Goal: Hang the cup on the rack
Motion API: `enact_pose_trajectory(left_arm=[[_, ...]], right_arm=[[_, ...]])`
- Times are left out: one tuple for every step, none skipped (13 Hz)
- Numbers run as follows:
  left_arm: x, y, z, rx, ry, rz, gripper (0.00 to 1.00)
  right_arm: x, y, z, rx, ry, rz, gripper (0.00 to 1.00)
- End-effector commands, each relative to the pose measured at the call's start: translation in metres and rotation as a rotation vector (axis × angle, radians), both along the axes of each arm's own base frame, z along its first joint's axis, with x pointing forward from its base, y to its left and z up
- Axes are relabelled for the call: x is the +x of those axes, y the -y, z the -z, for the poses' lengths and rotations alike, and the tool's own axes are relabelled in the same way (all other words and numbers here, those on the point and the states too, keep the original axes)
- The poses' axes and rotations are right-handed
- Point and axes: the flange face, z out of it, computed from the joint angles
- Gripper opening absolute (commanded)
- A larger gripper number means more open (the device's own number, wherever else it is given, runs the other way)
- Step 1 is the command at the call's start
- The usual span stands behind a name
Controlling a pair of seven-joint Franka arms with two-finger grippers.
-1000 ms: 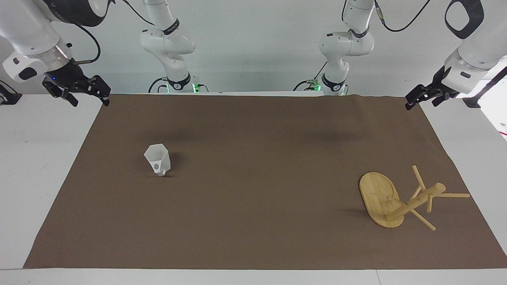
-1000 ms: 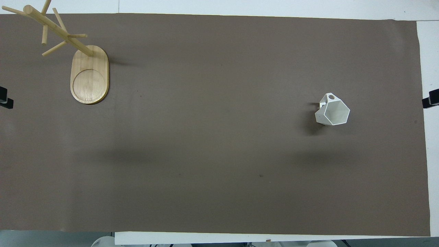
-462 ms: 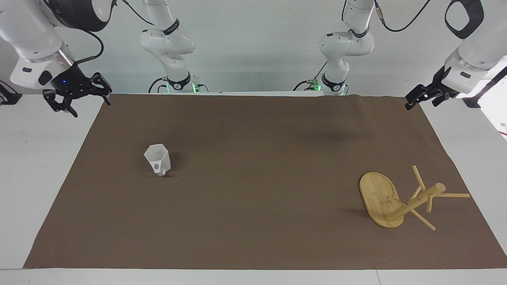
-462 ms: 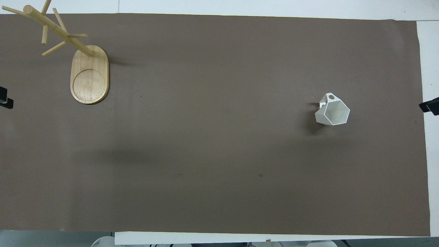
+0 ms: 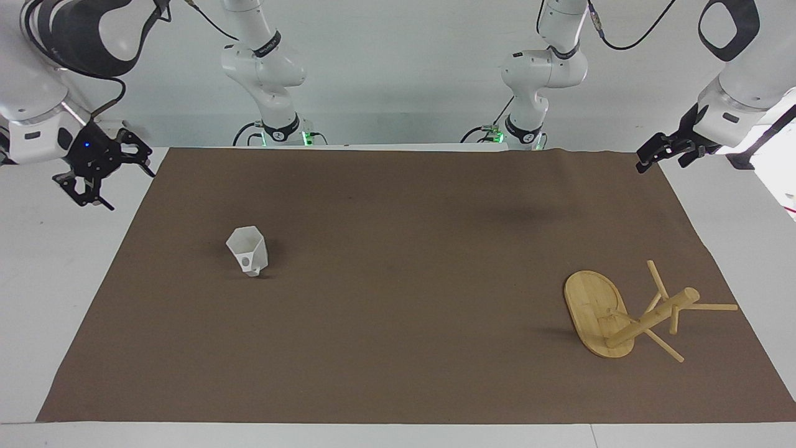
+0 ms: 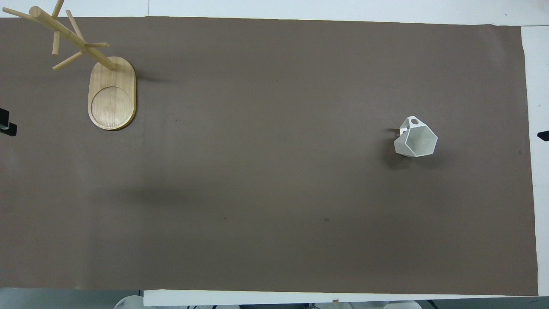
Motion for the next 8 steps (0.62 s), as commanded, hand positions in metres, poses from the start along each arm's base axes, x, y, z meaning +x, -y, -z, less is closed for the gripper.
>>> enact_pose_trajectory(left_arm=[[-0.001, -0.002, -0.001, 0.013, -0.009, 0.007, 1.0], [-0.001, -0.002, -0.001, 0.013, -0.009, 0.007, 1.0], [-0.001, -0.002, -0.002, 0.013, -0.008, 0.007, 1.0], [-0.001, -0.002, -0.001, 0.013, -0.009, 0.007, 1.0], [-0.001, -0.002, -0.002, 0.013, -0.008, 0.006, 1.0], [-0.001, -0.002, -0.001, 0.013, -0.009, 0.007, 1.0], [-0.001, -0.002, -0.001, 0.013, -0.009, 0.007, 1.0], [-0.001, -0.002, -0.001, 0.013, -0.009, 0.007, 1.0]], right_arm=[[-0.009, 0.017, 0.033, 0.087, 0.031, -0.161, 1.0], [-0.01, 0.023, 0.046, 0.188, 0.08, -0.189, 1.0], [-0.011, 0.038, 0.069, 0.291, 0.116, -0.203, 1.0], [-0.012, 0.05, 0.083, 0.359, 0.146, -0.224, 1.0], [-0.015, 0.058, 0.092, 0.439, 0.181, -0.253, 1.0], [-0.019, 0.069, 0.105, 0.538, 0.21, -0.24, 1.0], [-0.021, 0.078, 0.123, 0.651, 0.243, -0.224, 1.0], [-0.02, 0.086, 0.16, 0.795, 0.256, -0.202, 1.0]])
